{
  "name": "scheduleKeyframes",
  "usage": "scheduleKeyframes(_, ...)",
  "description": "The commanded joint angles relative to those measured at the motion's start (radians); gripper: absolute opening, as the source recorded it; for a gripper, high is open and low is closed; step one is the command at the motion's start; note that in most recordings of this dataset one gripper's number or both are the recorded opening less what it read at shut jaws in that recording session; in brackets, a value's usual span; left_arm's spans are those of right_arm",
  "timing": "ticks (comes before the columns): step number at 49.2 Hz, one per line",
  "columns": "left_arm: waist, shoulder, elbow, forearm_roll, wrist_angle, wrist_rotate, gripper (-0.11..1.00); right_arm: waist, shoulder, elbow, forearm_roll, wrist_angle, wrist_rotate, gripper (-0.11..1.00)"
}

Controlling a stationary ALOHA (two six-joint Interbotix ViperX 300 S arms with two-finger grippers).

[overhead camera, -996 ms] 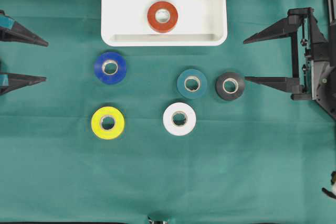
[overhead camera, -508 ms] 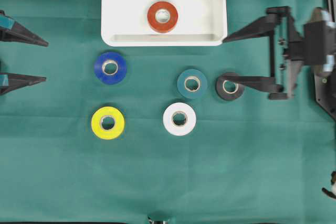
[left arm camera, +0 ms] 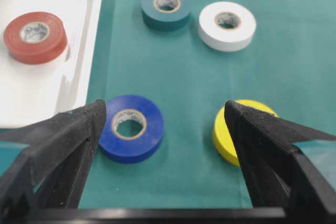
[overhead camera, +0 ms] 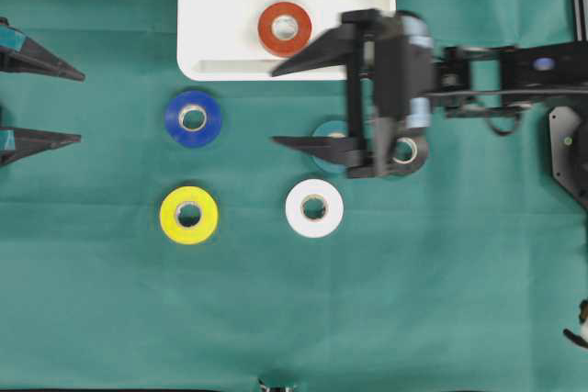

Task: Pick up the tape from a random location and place it into the white case.
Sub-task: 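Move the right gripper left toward the blue tape roll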

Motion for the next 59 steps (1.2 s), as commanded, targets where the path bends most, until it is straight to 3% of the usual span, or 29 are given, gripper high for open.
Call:
scheduleKeyframes(1, 0.002, 0.009, -0.012, -0.002, -0.009, 0.002, 0.98, 0.003, 0.043, -0.089, 0.000, -0.002, -0.002, 0.90)
scheduleKeyframes(27, 0.003, 0.017, -0.009, -0.002, -0.011, 0.003, 0.98, 0.003, 0.284, -0.428, -0.002, 0.071, -0.003, 0.90)
scheduleKeyframes(48, 0.002, 0.017, -0.008, -0.002, -0.009, 0.003, 0.98, 0.002, 0.316, -0.483, 0.002, 0.146, 0.006, 0.90)
scheduleKeyframes(59, 0.003, 0.017, -0.008, -0.002, -0.011, 0.003, 0.98, 0.003, 0.353, -0.557, 0.003, 0.347, 0.057, 0.90)
